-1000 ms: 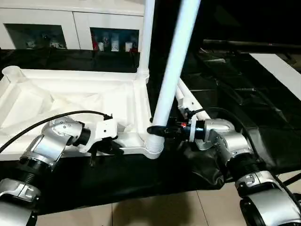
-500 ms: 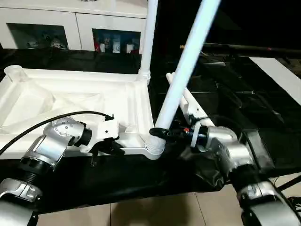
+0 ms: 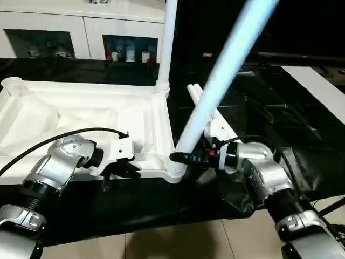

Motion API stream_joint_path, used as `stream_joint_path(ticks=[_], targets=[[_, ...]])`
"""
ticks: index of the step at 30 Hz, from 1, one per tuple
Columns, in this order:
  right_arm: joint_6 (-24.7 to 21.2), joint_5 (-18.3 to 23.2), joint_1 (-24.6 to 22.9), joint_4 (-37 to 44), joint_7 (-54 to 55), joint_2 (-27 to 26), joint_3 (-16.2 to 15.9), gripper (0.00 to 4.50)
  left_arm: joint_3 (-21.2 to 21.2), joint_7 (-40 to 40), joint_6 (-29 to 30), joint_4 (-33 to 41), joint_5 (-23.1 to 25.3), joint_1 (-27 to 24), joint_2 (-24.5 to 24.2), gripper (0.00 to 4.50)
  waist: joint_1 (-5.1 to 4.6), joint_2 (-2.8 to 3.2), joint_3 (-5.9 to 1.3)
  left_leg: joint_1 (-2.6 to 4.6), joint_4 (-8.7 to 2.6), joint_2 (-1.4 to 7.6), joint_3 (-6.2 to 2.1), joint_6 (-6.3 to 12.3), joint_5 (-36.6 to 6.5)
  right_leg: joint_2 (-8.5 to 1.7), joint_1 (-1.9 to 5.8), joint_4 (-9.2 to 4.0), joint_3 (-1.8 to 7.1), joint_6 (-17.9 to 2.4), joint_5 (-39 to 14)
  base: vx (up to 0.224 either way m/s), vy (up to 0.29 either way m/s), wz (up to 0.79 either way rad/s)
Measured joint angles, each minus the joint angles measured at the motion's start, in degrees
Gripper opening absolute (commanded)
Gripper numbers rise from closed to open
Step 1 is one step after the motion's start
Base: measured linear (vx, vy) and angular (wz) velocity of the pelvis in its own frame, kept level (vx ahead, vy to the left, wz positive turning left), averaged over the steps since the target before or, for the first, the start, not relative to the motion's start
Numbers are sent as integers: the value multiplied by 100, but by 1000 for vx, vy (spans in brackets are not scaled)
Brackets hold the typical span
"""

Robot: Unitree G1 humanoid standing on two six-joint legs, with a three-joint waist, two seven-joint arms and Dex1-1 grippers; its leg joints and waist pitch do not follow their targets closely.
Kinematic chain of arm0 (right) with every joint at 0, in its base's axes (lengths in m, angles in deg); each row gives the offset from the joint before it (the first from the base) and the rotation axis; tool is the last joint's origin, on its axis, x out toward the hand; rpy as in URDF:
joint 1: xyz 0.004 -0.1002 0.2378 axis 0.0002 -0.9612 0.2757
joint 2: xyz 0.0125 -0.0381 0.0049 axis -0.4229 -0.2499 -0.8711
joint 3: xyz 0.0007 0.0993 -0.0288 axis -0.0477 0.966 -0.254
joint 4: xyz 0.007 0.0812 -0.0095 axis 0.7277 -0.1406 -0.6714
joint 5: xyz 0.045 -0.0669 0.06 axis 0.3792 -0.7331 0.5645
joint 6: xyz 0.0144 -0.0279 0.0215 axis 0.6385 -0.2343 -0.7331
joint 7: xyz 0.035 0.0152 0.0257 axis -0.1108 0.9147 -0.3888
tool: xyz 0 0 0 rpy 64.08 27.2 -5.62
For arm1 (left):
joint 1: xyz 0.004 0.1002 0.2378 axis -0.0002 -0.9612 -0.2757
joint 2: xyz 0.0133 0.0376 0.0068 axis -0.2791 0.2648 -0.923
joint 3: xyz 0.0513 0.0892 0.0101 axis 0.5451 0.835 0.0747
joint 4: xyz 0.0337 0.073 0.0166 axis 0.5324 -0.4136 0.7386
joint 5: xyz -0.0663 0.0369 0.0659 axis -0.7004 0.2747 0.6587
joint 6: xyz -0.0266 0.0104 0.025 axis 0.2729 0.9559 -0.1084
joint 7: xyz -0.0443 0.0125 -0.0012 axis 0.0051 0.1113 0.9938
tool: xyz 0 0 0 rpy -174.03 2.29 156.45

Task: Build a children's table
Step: Insert table leg to table base

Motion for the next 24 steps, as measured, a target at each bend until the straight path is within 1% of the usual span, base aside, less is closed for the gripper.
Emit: stream_joint_path(ticks=[3, 6, 14, 20, 24], targets=[[67, -70, 117, -156, -42, -37, -35, 182, 4, 2, -1, 3, 11, -1, -15, 0, -22, -18, -12, 1, 4, -1, 0, 0, -1, 0, 2, -6, 2, 0, 0, 0, 0, 0], [120, -77, 226, -356, -94, -78, -42, 182, 7, -1, -1, -1, 25, -4, -32, 0, -48, -20, -12, 0, 4, -1, 0, -1, 0, 0, 5, -2, 2, 0, 0, 0, 0, 0], [249, -84, 216, -383, -167, -39, -62, 182, 13, 8, -21, 1, 16, -6, -34, 0, -41, -20, -13, 0, -1, -1, 0, -2, -1, 0, 5, -8, 2, 1, 0, 0, 0, 0], [459, -84, 164, -384, -233, -17, -63, 182, 14, 51, -58, 1, 6, -13, -38, 0, -42, -20, -13, 1, -9, -1, 0, -2, -1, 0, 4, -15, 2, 1, 0, 0, 0, 0], [748, -84, 165, -415, -559, 32, -109, 182, 38, 258, -97, 65, -67, -47, -108, 0, -48, -20, -12, -1, -29, -2, 0, -1, -2, 1, -1, -31, 0, 0, 0, 0, 0, 0]])
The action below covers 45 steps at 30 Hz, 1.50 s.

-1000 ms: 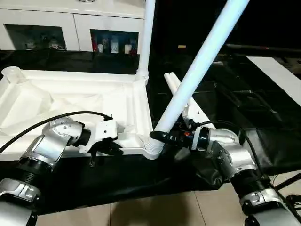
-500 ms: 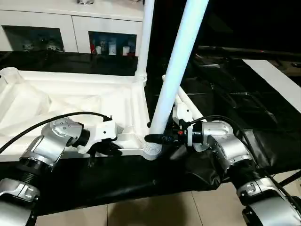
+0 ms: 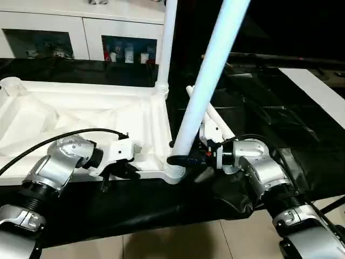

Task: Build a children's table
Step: Insert table leg to table base

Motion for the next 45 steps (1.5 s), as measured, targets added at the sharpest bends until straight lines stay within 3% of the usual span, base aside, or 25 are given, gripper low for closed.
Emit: stream_joint_path(ticks=[14, 19, 22, 24, 28, 31, 36, 45], targets=[[331, 32, 157, -435, -191, -80, 1, 182, -7, 88, -117, -12, -53, -63, -51, 0, -8, 1, 0, 4, -15, 0, 0, -5, -5, 2, 10, 1, 1, -7, -7, 0, 0, 0], [339, 19, 318, -973, 847, -431, 34, 182, -55, -357, -102, -354, 138, 36, 6, 0, -35, 6, 4, 89, -19, -1, -25, -32, -20, 2, 24, 4, 2, 61, -45, -37, -2, -5], [326, -40, 511, -1397, 1957, -691, 132, 182, -209, -960, 389, -442, 203, 94, 217, 0, -63, 24, 16, 95, -18, -16, -86, -35, -22, 1, -13, -9, -13, 69, -50, -89, 13, -24], [262, -91, 644, -1667, 2833, -890, 259, 182, -367, -1487, 1122, -255, 210, 41, 514, 0, -102, 52, 32, 103, -13, -30, -119, -35, -22, 1, -17, -26, -18, 69, -50, -92, 25, -20], [168, -143, 852, -1965, 4021, -1137, 458, 182, -644, -2261, 2712, 565, 74, -220, 1072, 0, -188, 114, 83, 102, -15, -48, -169, -32, -23, 1, -28, -128, -49, 69, -50, -66, 37, -13], [101, -135, 981, -2133, 4454, -1351, 543, 182, -724, -2529, 3362, 1150, 99, -444, 1186, 0, -215, 135, 101, 102, -18, -50, -211, -30, -24, 1, -25, -194, -96, 69, -50, -21, 13, -6], [82, -132, 1131, -2295, 4685, -1516, 548, 182, -749, -2648, 3656, 1484, 253, -542, 1175, 0, -256, 161, 122, 95, -27, -47, -286, -29, -25, -10, -22, -274, -201, 69, -50, 0, 0, 0], [69, -138, 1337, -2532, 4810, -1642, 671, 182, -583, -2836, 3618, 1634, 269, -548, 1029, 0, -279, 189, 161, 97, -36, -55, -313, -30, -26, -9, -41, -288, -220, 69, -50, 0, 0, 0]])
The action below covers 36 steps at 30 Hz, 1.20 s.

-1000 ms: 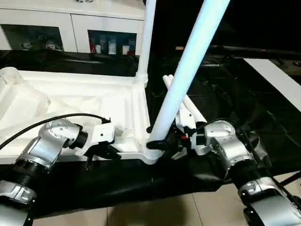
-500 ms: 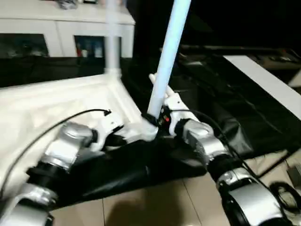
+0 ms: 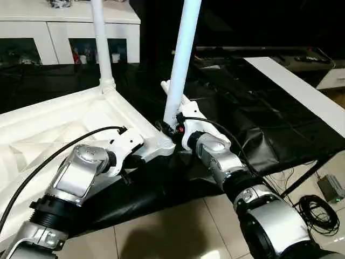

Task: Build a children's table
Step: Insert table leg to table base

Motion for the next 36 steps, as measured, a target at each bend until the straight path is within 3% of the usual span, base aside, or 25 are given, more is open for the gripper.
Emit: stream_joint_path(ticks=[9, 10, 13, 15, 18, 22, 25, 29, 36], targets=[[41, -45, 70, -11, -83, -1, 42, 182, 12, 3, -246, -10, -18, 0, -85, 0, 22, 16, 40, -28, -36, -17, -1, 0, 0, -4, -71, -7, 7, 1, 0, 0, 0, 0], [47, -36, 87, -28, -149, 0, 106, 217, 23, 8, -336, -19, -21, 0, -113, 0, 24, 17, 54, -32, -41, -18, -1, 0, 0, -4, -75, -11, 7, 1, 0, 0, 0, 0], [64, -35, 119, -154, -307, 51, 172, 252, 34, 55, -630, -81, -33, 2, -151, 0, 60, 7, 83, -38, -73, -26, -1, 0, 0, -4, -88, -21, 11, 0, 0, 0, 0, 0], [129, -1, -7, -288, -437, 81, 223, 261, 45, 92, -840, -78, -126, 4, -162, 0, 129, 2, 120, -93, -92, -29, 6, 0, 0, -4, -134, -19, 28, -1, 0, 0, 0, 0], [164, -1, 53, -282, -579, 149, 250, 292, 40, 176, -962, -96, -150, 64, -193, 0, 192, -12, 111, -150, -108, -24, 117, 1, 12, -6, -180, 0, 110, -142, 163, 0, 0, 0], [214, 9, 14, -295, -711, 218, 272, 323, 51, 286, -1144, -104, -236, 72, -188, 0, 289, -35, 119, -134, -97, 28, 290, 3, 105, -6, -211, 54, 231, -139, 454, 0, 0, 0], [215, 5, 11, -294, -940, 304, 341, 345, 52, 365, -1289, -142, -298, 158, -217, 0, 344, -25, 121, -206, -99, 42, 307, -24, 123, 0, -287, 112, 252, -99, 478, 59, -32, 10], [179, -28, -50, -225, -1179, 459, 335, 375, 41, 431, -1456, -239, -329, 257, -230, 0, 391, -23, 122, -226, -93, 121, 396, -5, 234, 24, -326, 216, 250, -96, 412, 70, -28, 5], [-167, 120, -600, 1034, -1494, 801, 335, 375, 49, 387, -1714, -549, -334, 435, -176, 0, 390, -24, 122, -260, -64, 122, 410, 20, 220, 23, -351, 238, 270, -110, 392, 14, -1, 2]])
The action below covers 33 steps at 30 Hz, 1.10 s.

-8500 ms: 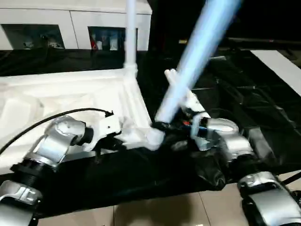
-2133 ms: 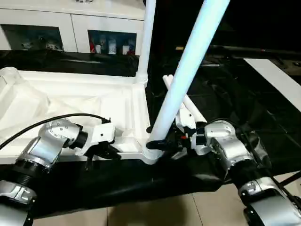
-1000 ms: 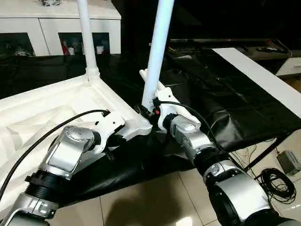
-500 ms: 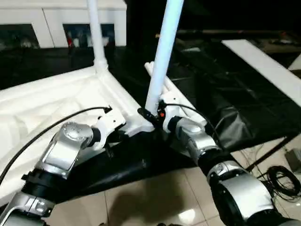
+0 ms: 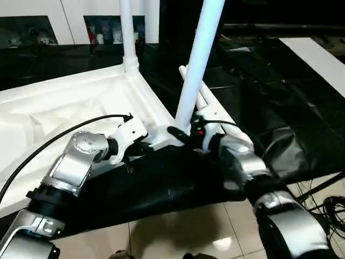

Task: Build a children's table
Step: Insert table leg to table base

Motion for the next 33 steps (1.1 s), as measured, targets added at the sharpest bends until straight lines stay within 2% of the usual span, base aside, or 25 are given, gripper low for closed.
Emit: stream_joint_path(ticks=[3, 8, 12, 15, 17, 20, 25, 33], targets=[[-264, 111, -393, 795, -101, 183, 40, 375, 3, -67, -79, -151, 22, 39, 23, 0, 1, 8, 0, 9, 29, 1, 0, -2, 0, 0, 11, 7, 12, 7, 4, 0, 0, 0], [-448, 99, -541, 1166, -416, 371, 13, 375, -25, 48, -253, -329, -14, 34, -75, 0, -98, 10, 1, 19, 82, 1, 1, -35, -19, 0, 12, 52, 39, 34, 16, 0, 0, 0], [-484, -22, -577, 1306, -718, 536, -232, 375, 53, 457, -577, -350, -68, -20, -225, 0, -83, 6, -1, 12, 100, 2, -2, -35, -18, 0, 13, 62, 41, 39, 19, 0, 0, 0], [-602, -32, -690, 1571, -968, 696, -342, 375, 135, 724, -776, -350, -121, -36, -323, 0, -4, -2, -6, 2, 118, 2, -1, -28, -21, -1, 15, 62, 44, 39, 19, 0, 0, 0], [-736, -32, -779, 1790, -1051, 754, -402, 375, 136, 758, -846, -376, -120, -36, -323, 0, 11, -2, -6, -3, 137, 0, 3, -1, -22, -4, 15, 65, 49, 39, 20, 0, 0, 0], [-730, -118, -779, 1797, -1067, 798, -454, 375, 133, 757, -861, -402, -119, -36, -325, 0, 3, -2, -6, -3, 152, 0, 4, 6, -23, -5, 15, 75, 53, 42, 21, 0, 0, 0], [-475, -401, -774, 1589, -1340, 838, -705, 375, 164, 926, -1062, -469, -132, -38, -401, 0, 8, -11, -12, 0, 154, 1, 3, 6, -22, -5, 15, 85, 51, 42, 21, 0, 0, 0], [-287, -437, -677, 1178, -1513, 780, -776, 375, 208, 1295, -1357, -567, -187, -41, -512, 0, 36, -17, -14, -17, 194, 1, -1, 23, -18, -11, 12, 109, 52, 42, 23, 0, 0, 0]])
